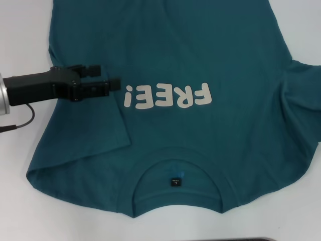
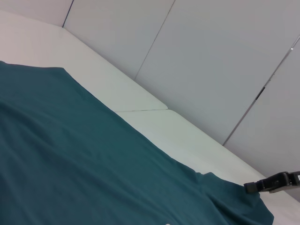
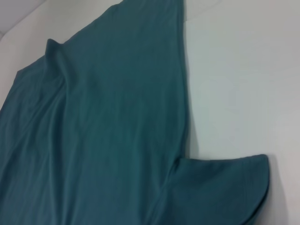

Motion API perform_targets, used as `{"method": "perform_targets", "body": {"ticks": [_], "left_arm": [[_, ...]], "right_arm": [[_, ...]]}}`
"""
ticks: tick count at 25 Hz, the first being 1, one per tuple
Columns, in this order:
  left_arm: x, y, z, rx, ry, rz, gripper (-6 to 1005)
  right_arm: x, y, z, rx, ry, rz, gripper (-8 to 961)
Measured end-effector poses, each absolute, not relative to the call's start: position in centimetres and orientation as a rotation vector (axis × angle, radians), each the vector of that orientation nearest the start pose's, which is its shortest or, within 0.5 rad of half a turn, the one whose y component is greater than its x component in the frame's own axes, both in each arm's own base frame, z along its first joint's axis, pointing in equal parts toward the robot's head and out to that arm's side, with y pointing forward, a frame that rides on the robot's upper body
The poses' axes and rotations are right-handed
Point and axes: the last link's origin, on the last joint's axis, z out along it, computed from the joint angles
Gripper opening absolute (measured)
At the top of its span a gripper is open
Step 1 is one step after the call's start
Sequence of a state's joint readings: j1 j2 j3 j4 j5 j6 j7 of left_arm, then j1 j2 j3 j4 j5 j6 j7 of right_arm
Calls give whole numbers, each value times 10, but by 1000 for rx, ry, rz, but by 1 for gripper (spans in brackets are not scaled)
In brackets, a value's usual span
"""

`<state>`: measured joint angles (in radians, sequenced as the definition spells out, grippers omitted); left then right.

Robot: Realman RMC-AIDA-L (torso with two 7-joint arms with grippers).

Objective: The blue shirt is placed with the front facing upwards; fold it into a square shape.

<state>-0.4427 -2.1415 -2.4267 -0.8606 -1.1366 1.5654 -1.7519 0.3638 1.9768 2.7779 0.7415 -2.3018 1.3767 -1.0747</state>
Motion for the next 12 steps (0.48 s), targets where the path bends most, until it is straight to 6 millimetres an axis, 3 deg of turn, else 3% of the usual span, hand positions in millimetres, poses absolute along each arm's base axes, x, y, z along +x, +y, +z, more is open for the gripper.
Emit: {"method": "perform_targets", "body": {"ticks": [12], "left_arm": [[-258,319,4,-2615,-1037,-742,903]], "right_arm": [[401,283,112,-1840,1601,553,18]]}}
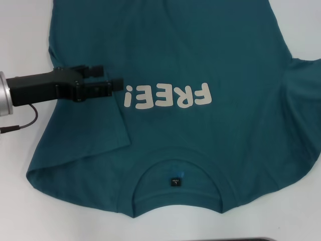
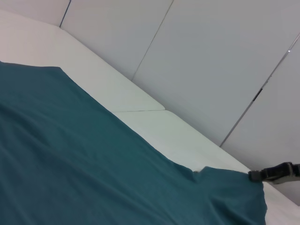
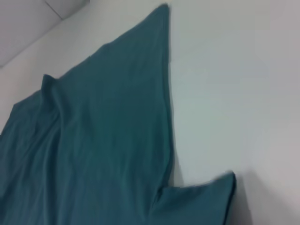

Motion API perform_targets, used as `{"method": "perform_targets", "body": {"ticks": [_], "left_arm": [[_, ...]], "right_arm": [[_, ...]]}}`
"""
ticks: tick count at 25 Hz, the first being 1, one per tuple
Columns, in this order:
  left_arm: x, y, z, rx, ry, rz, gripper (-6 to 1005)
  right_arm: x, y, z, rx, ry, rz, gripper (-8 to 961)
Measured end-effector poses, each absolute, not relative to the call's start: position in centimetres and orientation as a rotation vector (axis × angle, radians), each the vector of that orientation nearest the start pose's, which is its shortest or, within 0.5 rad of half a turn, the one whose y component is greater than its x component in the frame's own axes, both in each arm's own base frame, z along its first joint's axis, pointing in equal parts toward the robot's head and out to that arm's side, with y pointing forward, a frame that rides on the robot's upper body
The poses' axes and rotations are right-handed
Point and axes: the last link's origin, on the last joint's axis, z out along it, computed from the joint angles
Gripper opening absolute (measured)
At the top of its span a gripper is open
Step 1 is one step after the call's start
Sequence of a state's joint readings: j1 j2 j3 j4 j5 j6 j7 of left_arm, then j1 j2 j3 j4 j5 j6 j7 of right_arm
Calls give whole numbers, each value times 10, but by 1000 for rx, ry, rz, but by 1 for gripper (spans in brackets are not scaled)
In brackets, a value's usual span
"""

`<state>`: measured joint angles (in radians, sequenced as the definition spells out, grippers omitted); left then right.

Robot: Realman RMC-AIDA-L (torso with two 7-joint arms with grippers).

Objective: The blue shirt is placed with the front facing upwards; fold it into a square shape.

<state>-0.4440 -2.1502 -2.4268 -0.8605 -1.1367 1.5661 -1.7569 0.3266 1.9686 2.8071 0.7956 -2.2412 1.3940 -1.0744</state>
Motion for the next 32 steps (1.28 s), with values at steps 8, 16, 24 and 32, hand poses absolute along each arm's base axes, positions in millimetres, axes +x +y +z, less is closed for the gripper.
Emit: {"method": "perform_targets", "body": {"ticks": [8,16,24,32], "left_arm": [[-256,319,1,-2617,-1040,-751,904],[-255,319,-2,-2623,-1052,-768,904],[-254,320,-2,-2625,-1049,-768,904],[-252,323,-2,-2633,-1042,-761,904]], "right_arm": [[389,287,128,-1883,1547,603,27],[368,305,125,-1971,1502,643,36],[338,332,112,-2080,1443,671,45],[306,361,87,-2197,1384,680,54]]}}
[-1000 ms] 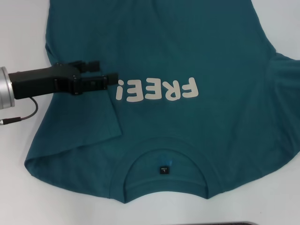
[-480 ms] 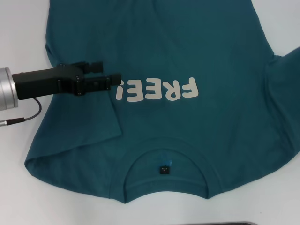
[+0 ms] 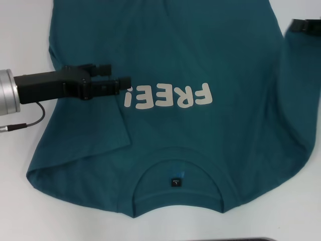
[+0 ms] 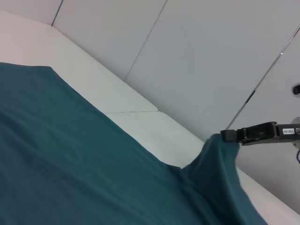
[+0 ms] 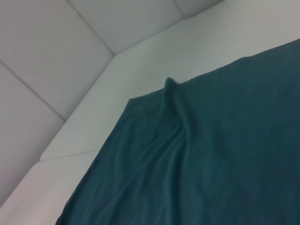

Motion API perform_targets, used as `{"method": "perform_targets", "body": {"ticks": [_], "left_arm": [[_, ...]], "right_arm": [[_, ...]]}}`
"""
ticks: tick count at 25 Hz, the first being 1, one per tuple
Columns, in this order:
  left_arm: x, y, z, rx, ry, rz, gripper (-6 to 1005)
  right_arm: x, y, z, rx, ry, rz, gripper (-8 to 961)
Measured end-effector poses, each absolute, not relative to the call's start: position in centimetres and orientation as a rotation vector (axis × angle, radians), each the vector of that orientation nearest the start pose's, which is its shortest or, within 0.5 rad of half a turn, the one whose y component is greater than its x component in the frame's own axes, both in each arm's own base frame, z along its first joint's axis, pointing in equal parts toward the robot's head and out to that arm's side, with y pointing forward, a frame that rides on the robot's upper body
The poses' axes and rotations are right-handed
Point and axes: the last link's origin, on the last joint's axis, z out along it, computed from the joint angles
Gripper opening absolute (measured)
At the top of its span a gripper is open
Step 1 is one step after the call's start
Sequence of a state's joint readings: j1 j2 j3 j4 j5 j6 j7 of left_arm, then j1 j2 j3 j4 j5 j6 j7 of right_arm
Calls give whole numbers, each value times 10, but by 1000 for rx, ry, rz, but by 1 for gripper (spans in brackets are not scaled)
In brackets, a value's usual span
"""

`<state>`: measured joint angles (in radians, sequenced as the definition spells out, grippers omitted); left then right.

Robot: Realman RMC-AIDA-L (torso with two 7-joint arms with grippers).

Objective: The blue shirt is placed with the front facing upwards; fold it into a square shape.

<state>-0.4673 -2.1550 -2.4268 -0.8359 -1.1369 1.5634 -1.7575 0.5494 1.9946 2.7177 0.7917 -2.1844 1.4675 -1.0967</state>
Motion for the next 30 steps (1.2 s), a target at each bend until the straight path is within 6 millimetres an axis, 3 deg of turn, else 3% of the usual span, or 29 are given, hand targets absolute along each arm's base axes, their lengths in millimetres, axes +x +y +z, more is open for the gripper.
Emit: {"method": "perform_targets", "body": {"ticks": [11,16,18,30], "left_arm": [[-255,321,-1,-2621,-1058,-761,903],[-255,321,-1,-2619,-1061,-762,903],[-255,321,-2,-2622,-1062,-761,903],[-257,318,-5,-2624,-1073,-763,904]], "right_arm": [[290,376,47,-2293,1405,592,67],[288,377,45,-2308,1403,575,305],[291,377,47,-2292,1413,569,352],[345,343,64,-2109,1571,517,625]]}}
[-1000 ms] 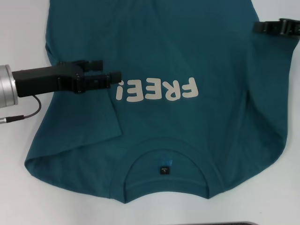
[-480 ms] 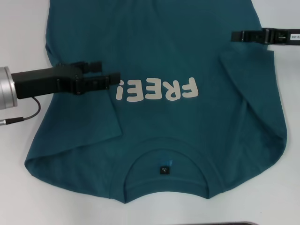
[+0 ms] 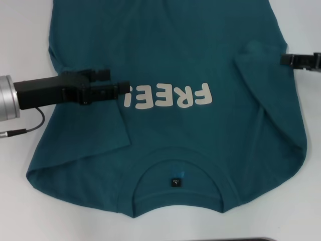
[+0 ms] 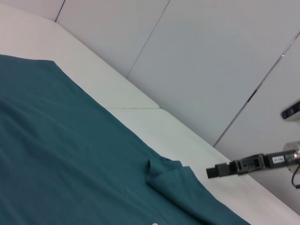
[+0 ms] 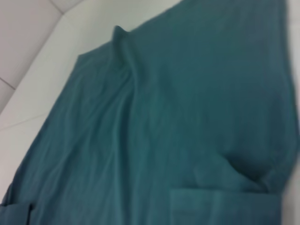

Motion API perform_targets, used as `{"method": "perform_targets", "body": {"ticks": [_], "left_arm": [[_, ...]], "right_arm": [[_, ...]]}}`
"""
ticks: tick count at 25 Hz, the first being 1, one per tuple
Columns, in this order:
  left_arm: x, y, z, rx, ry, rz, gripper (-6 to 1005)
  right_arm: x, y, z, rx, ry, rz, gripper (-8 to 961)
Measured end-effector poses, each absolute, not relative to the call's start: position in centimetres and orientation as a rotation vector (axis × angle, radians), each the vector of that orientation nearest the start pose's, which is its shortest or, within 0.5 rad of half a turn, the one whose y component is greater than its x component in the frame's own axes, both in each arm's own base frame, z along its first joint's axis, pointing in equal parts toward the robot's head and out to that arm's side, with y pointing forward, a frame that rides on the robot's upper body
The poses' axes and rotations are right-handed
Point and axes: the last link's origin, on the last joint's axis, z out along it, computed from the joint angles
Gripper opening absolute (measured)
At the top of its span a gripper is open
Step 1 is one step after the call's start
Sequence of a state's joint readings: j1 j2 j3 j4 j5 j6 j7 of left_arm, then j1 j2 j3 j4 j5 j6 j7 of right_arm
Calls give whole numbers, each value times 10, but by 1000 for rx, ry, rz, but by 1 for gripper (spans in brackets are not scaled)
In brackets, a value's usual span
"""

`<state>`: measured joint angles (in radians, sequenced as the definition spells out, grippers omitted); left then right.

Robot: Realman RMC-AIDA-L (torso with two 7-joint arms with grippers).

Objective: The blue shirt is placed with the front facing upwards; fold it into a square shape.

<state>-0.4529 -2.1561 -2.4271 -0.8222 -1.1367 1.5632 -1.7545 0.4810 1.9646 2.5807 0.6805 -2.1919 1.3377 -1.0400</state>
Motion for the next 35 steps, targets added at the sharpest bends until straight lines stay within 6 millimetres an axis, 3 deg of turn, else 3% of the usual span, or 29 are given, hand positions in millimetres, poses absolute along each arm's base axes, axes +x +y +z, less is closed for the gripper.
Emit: {"method": "perform_targets", "body": {"ticks": [14,25,35], "left_arm": [[-258,316,-3,-2631,-1073,-762,903],[-258,317,-2,-2635,-1065,-754,903],[-257,318,-3,-2640,-1062,-758,904]], "right_arm": [[361,331,47,-2043,1659,501,605],[370,322,53,-2008,1687,504,578],[364,328,48,-2019,1678,512,554]]}}
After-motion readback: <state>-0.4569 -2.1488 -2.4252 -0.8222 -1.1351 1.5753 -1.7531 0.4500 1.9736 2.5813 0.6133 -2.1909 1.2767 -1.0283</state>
